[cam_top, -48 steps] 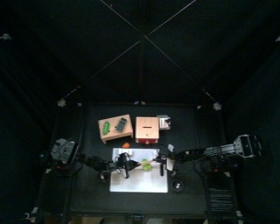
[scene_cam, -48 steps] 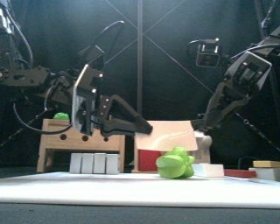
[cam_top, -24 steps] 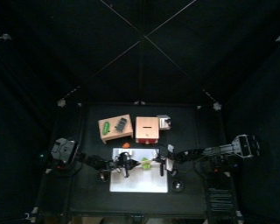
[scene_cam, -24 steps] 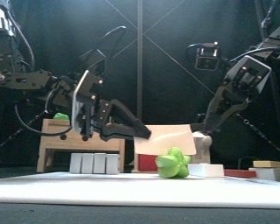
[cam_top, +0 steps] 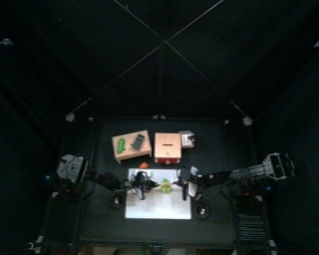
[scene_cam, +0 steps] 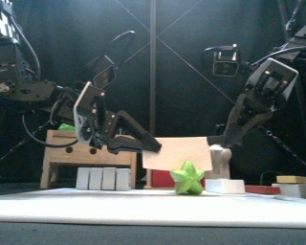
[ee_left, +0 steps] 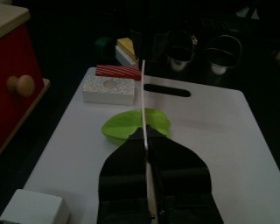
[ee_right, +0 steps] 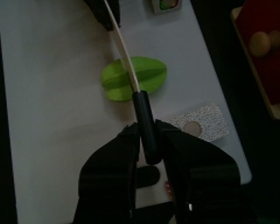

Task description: Cut starfruit

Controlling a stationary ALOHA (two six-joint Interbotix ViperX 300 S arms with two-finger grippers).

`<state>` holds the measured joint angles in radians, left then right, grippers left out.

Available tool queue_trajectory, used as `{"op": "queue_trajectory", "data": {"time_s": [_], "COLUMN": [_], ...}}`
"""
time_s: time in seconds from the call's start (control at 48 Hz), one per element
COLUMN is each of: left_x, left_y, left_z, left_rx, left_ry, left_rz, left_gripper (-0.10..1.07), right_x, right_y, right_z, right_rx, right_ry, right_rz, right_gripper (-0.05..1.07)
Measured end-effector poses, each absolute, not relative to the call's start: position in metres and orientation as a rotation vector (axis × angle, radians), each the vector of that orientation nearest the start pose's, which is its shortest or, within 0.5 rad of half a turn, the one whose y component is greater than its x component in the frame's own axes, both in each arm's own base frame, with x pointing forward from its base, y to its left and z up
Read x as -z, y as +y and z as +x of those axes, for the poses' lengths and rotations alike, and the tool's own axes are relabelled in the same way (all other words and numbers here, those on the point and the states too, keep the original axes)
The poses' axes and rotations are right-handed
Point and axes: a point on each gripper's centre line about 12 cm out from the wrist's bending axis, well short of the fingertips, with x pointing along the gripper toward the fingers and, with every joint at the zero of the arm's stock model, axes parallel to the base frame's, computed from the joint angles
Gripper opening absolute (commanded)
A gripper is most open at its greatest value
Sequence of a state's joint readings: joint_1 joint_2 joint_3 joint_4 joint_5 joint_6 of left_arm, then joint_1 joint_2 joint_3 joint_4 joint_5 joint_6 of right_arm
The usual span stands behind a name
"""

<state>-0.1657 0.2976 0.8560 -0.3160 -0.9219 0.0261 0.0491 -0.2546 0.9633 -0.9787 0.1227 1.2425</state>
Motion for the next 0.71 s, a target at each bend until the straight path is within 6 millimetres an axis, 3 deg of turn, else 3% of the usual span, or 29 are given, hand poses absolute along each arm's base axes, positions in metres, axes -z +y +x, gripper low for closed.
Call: {"op": "queue_trajectory", "data": {"time_s": [0.708], "left_x": [-0.078], "left_y": [-0.027], "left_z": [0.373], "left_rx": [-0.106], "left_ry": [0.312], "left_rz": [-0.1], "left_gripper": [0.22], "right_x": [-0.139], "right_y": [0.011], "right_z": [0.304], "right_rx": [0.147], "right_ry": [0.823], "right_rz": [0.184], "right_gripper": [0.57]}}
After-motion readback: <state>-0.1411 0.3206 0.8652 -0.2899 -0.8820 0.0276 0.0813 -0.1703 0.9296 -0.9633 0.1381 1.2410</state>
